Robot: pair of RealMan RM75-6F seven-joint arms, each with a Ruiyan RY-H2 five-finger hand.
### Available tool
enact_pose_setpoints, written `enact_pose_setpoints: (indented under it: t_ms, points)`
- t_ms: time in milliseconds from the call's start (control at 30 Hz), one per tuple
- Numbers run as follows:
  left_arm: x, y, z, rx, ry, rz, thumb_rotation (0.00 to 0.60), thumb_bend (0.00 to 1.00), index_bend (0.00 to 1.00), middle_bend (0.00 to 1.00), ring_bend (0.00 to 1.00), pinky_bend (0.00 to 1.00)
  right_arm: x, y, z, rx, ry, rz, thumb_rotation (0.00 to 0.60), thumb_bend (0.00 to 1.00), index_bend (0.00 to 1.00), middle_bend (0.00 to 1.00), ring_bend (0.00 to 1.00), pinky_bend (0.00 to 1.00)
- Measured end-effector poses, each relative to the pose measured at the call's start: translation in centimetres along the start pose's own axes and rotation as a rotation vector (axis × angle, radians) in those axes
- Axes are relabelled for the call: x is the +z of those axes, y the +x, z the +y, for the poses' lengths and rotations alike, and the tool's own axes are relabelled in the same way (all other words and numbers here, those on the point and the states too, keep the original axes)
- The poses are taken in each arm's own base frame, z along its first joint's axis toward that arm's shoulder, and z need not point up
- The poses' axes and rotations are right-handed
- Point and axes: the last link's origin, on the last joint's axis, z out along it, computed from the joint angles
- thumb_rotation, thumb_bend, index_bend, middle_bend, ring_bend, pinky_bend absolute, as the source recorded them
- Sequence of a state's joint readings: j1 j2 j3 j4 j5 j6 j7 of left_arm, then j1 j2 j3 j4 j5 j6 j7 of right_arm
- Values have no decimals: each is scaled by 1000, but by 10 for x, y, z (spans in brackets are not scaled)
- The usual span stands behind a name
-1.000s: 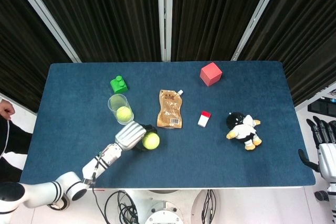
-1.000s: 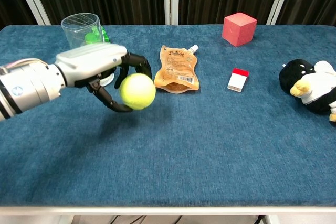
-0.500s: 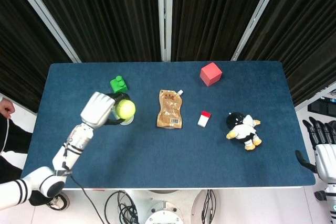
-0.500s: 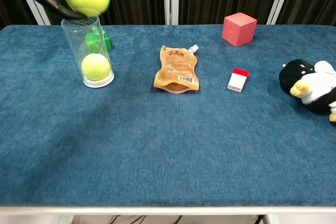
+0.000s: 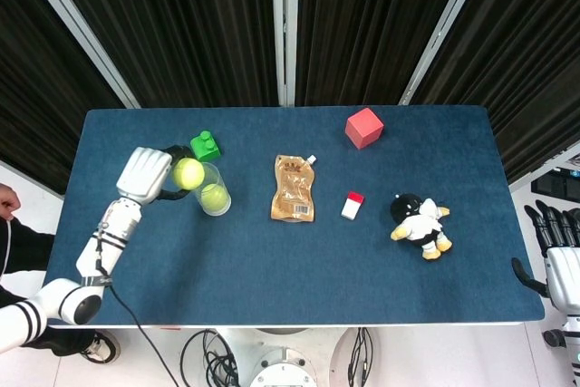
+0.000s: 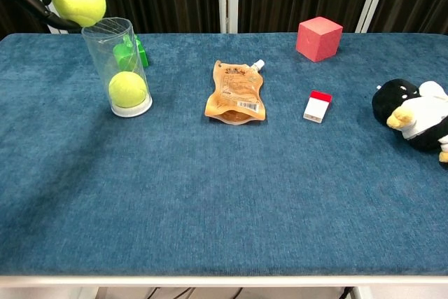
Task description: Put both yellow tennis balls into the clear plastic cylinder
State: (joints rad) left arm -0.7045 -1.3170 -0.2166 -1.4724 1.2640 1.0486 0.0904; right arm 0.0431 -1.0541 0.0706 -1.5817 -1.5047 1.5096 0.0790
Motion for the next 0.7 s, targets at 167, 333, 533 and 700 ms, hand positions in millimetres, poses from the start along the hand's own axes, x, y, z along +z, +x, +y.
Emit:
enact_pose_setpoints:
  t_ms: [167,333,533,700]
  points:
    - [1,-3,0,6,-6,-3,600,185,229,435,488,795,-1,0,-2,2,9,3,600,271,0,0,0,0]
    - [1,-3,-1,9,-9,3,600,185,135,340,410,699,-2,2,-2,6,10,12,600,273,0,0,0,0]
    - [-2,-1,1,13,-32,16,600,185,134,332,403,676,-3,2,-3,8,17,14,600,273,0,0,0,0]
    - [-2,-2,2,8,-38,21,600,184,132,329,394,669,-3,1,-2,6,12,7,600,272,0,0,0,0]
